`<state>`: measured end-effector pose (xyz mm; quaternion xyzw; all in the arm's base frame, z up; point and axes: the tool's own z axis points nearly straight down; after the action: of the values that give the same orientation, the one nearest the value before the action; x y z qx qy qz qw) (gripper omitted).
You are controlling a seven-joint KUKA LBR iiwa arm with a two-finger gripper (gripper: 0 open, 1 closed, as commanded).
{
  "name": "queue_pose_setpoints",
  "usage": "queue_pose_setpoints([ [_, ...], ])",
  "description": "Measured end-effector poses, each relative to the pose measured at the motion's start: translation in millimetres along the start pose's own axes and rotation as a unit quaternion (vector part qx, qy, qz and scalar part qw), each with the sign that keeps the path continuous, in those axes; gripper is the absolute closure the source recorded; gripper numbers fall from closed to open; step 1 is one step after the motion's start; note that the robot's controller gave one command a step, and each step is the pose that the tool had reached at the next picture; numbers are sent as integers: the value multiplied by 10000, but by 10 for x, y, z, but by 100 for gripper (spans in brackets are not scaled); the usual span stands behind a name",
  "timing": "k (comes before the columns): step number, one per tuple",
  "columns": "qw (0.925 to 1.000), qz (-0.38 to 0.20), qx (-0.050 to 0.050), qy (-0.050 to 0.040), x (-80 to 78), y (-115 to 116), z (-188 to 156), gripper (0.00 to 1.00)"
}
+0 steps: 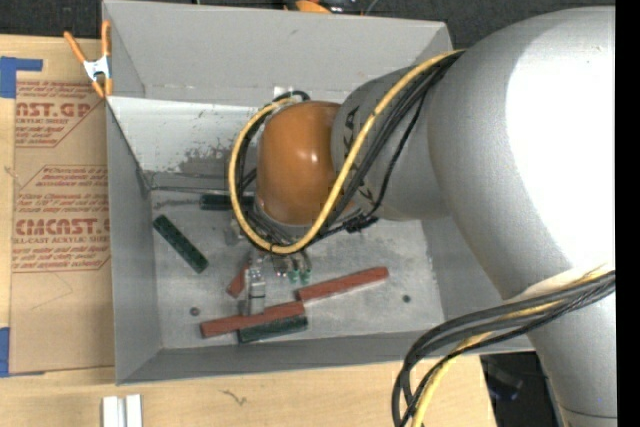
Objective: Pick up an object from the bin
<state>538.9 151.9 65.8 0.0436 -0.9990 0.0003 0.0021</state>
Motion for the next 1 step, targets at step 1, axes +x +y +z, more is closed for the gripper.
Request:
queue_pose_setpoints([
  [1,10000,4,-11,-24,-12,5,-39,100],
])
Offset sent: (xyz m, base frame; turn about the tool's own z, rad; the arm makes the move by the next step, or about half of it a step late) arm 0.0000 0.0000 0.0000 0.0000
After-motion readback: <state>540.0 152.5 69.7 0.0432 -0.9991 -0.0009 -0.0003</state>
